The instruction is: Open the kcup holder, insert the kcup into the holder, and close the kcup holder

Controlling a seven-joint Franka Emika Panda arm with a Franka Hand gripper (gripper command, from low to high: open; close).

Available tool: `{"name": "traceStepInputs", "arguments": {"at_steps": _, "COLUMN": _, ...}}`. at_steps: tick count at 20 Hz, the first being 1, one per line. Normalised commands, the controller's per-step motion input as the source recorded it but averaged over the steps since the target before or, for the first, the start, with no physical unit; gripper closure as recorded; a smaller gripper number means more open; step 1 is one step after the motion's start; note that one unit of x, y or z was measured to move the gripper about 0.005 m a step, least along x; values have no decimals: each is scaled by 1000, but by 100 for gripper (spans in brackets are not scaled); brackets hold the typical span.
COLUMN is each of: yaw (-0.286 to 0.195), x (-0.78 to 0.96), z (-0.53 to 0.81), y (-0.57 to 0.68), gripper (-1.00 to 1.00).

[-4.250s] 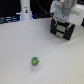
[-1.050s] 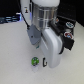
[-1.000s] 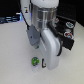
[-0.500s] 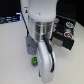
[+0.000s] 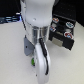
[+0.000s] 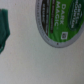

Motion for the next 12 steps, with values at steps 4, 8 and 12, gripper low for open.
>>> {"name": "traceStepInputs", "arguments": {"at_steps": 4, "yaw": -28, "x": -228, "z": -17, "y": -9, "gripper": -100}}
{"name": "traceStepInputs", "arguments": {"at_steps": 8, "yaw": 0, "x": -129, "z": -244, "y": 0, "gripper": -100}}
{"name": "traceStepInputs", "arguments": {"at_steps": 12, "yaw": 0, "x": -65, "z": -231, "y": 0, "gripper": -100}}
